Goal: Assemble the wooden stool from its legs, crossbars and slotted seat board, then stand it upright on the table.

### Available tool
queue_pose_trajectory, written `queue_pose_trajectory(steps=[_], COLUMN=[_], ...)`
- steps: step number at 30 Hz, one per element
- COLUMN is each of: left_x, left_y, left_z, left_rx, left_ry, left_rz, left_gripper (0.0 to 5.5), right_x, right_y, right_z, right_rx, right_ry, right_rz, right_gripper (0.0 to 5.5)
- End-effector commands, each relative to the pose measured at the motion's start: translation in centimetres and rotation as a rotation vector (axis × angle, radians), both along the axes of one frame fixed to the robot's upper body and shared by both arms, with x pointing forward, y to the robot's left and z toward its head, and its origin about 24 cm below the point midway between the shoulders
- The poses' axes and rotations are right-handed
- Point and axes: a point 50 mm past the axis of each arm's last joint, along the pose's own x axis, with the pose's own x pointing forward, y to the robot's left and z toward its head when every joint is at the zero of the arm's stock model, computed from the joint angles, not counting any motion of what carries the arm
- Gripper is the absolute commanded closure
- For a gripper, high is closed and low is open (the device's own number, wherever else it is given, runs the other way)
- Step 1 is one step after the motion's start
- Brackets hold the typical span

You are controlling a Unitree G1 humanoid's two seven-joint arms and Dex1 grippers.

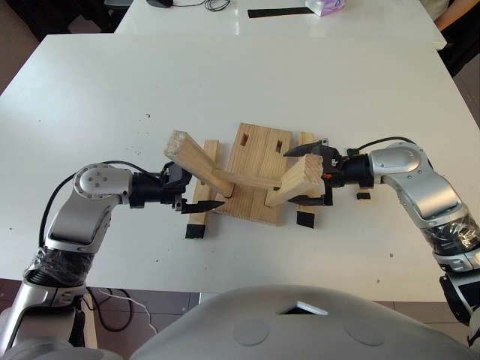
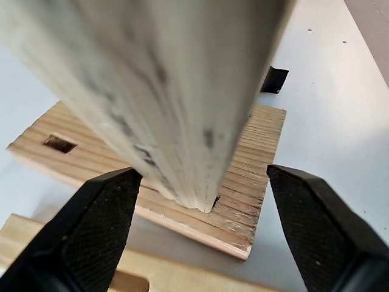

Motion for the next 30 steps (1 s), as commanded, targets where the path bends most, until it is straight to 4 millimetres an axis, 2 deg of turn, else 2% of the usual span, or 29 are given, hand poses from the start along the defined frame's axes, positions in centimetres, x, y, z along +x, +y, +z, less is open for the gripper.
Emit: queue_pose_trajectory(steps=[1,6,11,15,18,20,23,27,29,30], left_x=[-0.6,-0.5,-0.2,0.1,0.2,0.5,1.5,2.5,2.5,2.3], left_y=[-1.1,-0.6,0.6,1.1,1.3,1.9,3.2,4.5,4.5,4.2], left_z=[-0.1,-0.8,-1.2,-1.2,-0.9,-0.4,1.0,2.7,3.0,3.0], left_rx=[-0.032,-0.017,0.003,0.005,-0.015,-0.031,-0.110,-0.226,-0.264,-0.269], left_ry=[0.005,-0.002,-0.024,-0.040,-0.048,-0.076,-0.120,-0.145,-0.134,-0.125], left_rz=[-0.009,0.057,0.128,0.159,0.187,0.240,0.378,0.528,0.544,0.530], left_gripper=[1.75,1.75,1.75,1.75,1.75,1.75,1.75,1.75,1.75,1.75], right_x=[0.6,-0.3,-2.7,-3.9,-3.6,-2.7,-0.8,-0.3,-0.4,-0.5], right_y=[-1.2,-2.7,-4.7,-6.5,-7.7,-8.5,-9.4,-7.5,-6.4,-5.8], right_z=[0.7,1.6,2.3,2.9,4.3,5.6,6.9,8.7,9.3,9.5], right_rx=[0.012,0.057,0.010,-0.055,-0.040,0.013,0.094,0.307,0.393,0.425], right_ry=[-0.067,-0.087,-0.047,-0.020,-0.056,-0.112,-0.215,-0.249,-0.234,-0.219], right_rz=[-0.117,-0.209,-0.189,-0.173,-0.227,-0.309,-0.451,-0.500,-0.505,-0.496], right_gripper=[0.12,0.12,0.91,0.91,0.91,0.91,1.35,1.98,2.41,2.41])
